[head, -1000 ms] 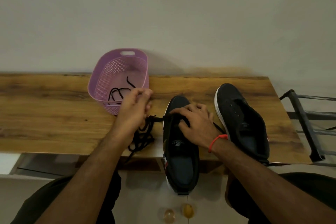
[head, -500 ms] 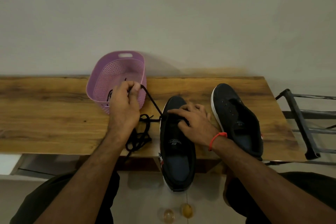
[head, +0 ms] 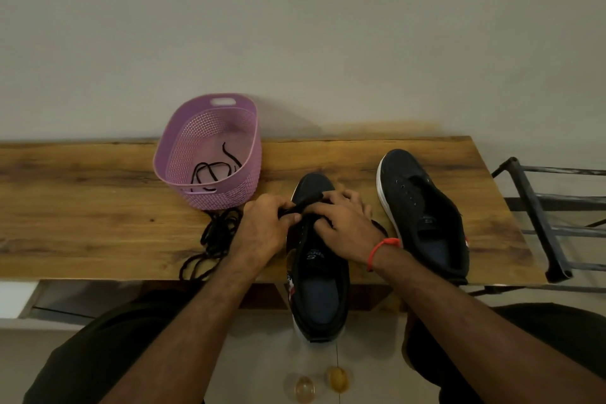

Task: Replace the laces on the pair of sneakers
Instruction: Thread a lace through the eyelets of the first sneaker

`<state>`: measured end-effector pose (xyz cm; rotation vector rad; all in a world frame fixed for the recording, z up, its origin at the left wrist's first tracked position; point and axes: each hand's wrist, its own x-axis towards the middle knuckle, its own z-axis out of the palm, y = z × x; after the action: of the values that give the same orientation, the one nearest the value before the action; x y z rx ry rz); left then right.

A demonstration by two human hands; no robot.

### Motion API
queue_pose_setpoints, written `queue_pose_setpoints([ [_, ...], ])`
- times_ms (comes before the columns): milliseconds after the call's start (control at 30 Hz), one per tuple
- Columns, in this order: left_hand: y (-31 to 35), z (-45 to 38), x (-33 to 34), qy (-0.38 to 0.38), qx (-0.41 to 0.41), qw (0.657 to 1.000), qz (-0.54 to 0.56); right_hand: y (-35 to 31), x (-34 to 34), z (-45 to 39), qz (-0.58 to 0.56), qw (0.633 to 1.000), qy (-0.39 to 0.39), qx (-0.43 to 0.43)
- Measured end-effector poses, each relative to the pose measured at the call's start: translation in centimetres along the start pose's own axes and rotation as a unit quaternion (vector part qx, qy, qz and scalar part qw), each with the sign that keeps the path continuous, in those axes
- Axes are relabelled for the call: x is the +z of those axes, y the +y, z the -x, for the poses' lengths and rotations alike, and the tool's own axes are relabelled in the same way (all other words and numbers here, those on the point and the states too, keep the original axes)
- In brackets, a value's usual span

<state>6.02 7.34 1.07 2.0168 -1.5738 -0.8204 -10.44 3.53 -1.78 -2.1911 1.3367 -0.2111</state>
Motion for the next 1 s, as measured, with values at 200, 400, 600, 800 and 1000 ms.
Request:
queue_pose_setpoints([
  [200,0.0,-0.4,-0.1,0.064,-0.011,0.994,0.093,0.0,-0.1,-0.1,-0.007,1.0,0.008,-0.006],
  [400,1.3,-0.9,-3.5,0.235,-0.001,0.83,0.506,0.0,-0.1,0.0,-0.019,1.0,0.01,-0.008],
  [600,-0.3,-0.5,-2.7,-0.081,-0.022,0.994,0.073,-0.1,-0.1,0.1,0.007,1.0,0.019,-0.005],
  [800,-0.5,-0.3,-1.2,-0.099,0.009,0.993,-0.071,-0.2,0.0,0.0,0.016,0.999,0.036,-0.003],
  [1000,0.0,-0.5,-3.0,0.141,0.062,0.986,0.055,-0.1,-0.1,0.1,0.013,0.999,0.029,0.001],
])
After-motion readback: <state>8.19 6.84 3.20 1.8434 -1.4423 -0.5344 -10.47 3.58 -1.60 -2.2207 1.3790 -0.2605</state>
